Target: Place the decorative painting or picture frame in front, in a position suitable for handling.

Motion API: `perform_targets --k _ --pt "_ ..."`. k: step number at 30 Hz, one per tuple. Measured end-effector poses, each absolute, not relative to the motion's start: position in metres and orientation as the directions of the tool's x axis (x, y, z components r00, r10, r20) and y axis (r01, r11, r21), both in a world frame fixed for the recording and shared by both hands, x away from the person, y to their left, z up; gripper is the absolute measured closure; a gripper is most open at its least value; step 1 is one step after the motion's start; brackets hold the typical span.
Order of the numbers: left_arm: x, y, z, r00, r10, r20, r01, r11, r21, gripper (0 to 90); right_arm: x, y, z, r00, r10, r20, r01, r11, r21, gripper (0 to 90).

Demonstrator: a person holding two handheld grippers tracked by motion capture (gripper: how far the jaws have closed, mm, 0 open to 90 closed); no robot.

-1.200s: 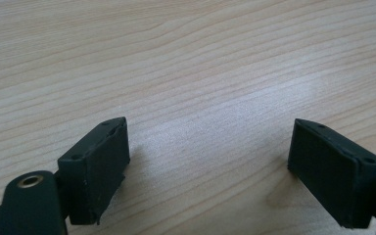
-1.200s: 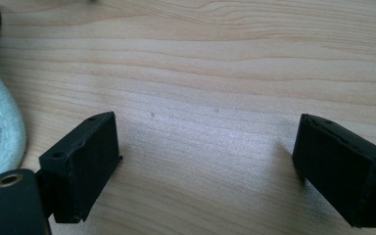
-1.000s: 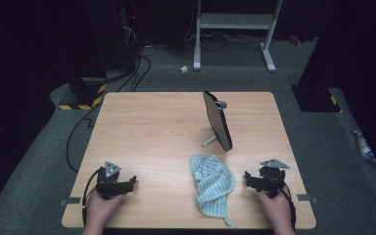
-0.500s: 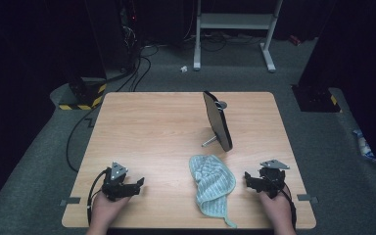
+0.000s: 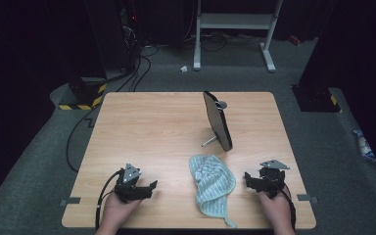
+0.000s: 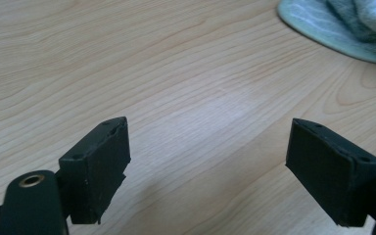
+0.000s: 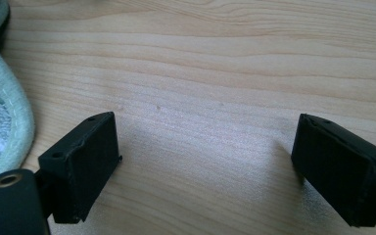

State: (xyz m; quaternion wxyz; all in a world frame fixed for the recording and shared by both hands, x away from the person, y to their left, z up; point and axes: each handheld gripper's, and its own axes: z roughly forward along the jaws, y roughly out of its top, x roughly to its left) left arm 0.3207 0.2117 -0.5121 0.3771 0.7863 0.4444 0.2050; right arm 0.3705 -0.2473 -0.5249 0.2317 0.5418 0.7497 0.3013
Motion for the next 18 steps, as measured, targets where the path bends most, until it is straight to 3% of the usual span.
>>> perform_targets --k 18 --pt "0.318 0.168 -0.514 0.619 0.783 -0.060 0.522 -0.354 0.776 18.2 0.370 -0.247 -0.525 -0.320 0.947 -0.020 0.670 0.241 0.702 9.8"
